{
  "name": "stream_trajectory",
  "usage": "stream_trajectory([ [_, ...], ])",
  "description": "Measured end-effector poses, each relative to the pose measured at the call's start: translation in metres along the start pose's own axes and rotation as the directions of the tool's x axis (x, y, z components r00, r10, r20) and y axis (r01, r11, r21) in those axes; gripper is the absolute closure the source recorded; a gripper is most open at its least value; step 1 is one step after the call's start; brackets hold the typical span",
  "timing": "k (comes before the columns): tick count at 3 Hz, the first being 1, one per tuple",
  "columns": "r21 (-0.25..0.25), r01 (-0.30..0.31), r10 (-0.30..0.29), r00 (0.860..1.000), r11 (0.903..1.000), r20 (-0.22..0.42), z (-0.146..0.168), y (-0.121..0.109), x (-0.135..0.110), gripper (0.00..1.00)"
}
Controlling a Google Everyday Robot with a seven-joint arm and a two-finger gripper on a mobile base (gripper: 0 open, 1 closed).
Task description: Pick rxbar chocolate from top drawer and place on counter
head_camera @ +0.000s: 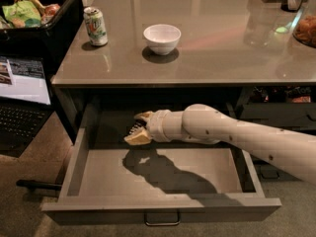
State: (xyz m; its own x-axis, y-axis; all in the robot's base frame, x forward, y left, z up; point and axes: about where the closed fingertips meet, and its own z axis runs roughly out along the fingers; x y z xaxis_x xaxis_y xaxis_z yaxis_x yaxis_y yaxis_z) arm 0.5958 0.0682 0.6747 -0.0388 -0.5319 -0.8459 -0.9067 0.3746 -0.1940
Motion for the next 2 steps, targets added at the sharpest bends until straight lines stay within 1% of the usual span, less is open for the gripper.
stream_trajectory([
  [1, -0.02, 0.057, -0.057, 0.998, 0.9982, -0.029, -0.039, -0.016, -0.019, 1.0],
  [2, -0.056, 0.114, -0.117, 0.992, 0.992, -0.054, -0.083, -0.035, -0.038, 1.0],
])
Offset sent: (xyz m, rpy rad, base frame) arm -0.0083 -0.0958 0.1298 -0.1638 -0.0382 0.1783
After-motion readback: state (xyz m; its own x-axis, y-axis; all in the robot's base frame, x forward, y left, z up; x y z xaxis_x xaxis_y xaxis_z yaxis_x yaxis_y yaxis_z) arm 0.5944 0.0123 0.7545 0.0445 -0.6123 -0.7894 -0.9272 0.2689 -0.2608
